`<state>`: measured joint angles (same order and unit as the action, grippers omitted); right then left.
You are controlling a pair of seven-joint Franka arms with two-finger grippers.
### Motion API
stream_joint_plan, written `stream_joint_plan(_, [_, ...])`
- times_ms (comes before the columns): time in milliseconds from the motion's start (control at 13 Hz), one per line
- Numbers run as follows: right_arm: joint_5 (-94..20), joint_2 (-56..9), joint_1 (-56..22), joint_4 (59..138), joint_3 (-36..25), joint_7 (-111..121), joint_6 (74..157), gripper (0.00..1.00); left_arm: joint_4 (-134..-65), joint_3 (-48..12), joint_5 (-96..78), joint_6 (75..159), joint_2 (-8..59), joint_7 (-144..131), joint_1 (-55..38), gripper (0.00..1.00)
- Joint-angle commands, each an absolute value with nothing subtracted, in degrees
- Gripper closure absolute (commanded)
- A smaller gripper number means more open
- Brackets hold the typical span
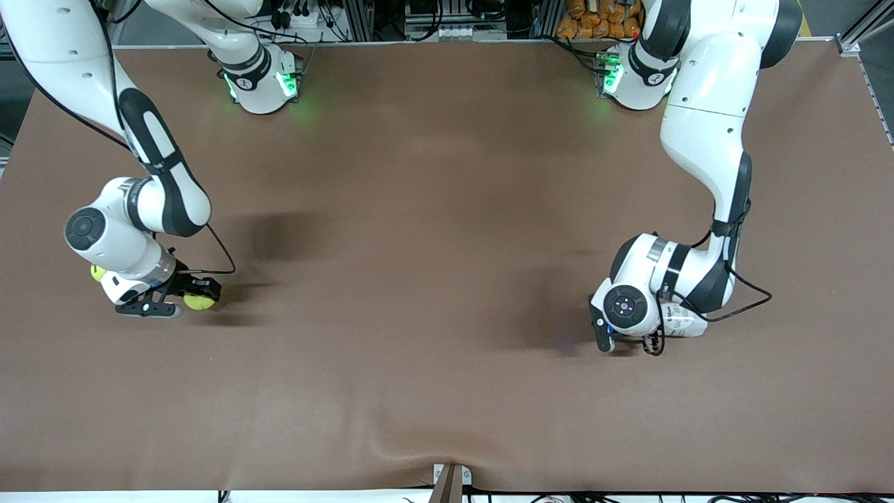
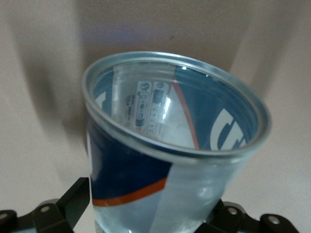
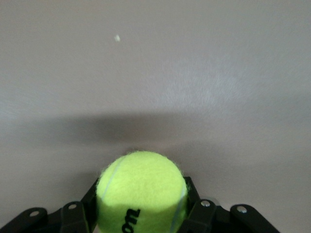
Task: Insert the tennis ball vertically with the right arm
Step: 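Raise the can with the left gripper while the right gripper grasps a ball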
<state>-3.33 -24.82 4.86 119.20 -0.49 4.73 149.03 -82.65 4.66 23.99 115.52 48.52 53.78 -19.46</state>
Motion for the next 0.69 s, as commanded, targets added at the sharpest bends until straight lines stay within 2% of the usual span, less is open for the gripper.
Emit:
stream_joint_plan(0, [-3.2, -17.2, 4.8, 118.2, -0.3, 4.7, 140.8, 0.71, -83.1, 4.7, 24.5, 116.5, 48.5, 52.8, -19.7, 0.17])
stream_joint_plan(77, [-3.1, -15.0, 4.7, 116.1, -0.2, 4.5, 135.7, 0.79, -83.1, 4.7, 24.5, 116.5, 48.5, 52.8, -19.7, 0.25])
stream_joint_plan(154, [-3.1, -13.1, 4.5, 113.8, -0.2, 4.6, 130.3, 0.79, -83.0, 4.7, 24.5, 116.5, 48.4, 52.9, -19.8, 0.3])
stream_joint_plan(385, [-3.1, -9.2, 4.3, 104.7, -0.1, 4.8, 115.1, 0.79, -82.9, 4.7, 24.5, 116.5, 48.0, 53.1, -19.8, 0.3])
stream_joint_plan(615, [-3.2, -7.0, 4.3, 98.2, 0.0, 4.9, 106.4, 0.78, -82.5, 4.5, 24.4, 116.5, 47.2, 53.7, -19.8, 0.29])
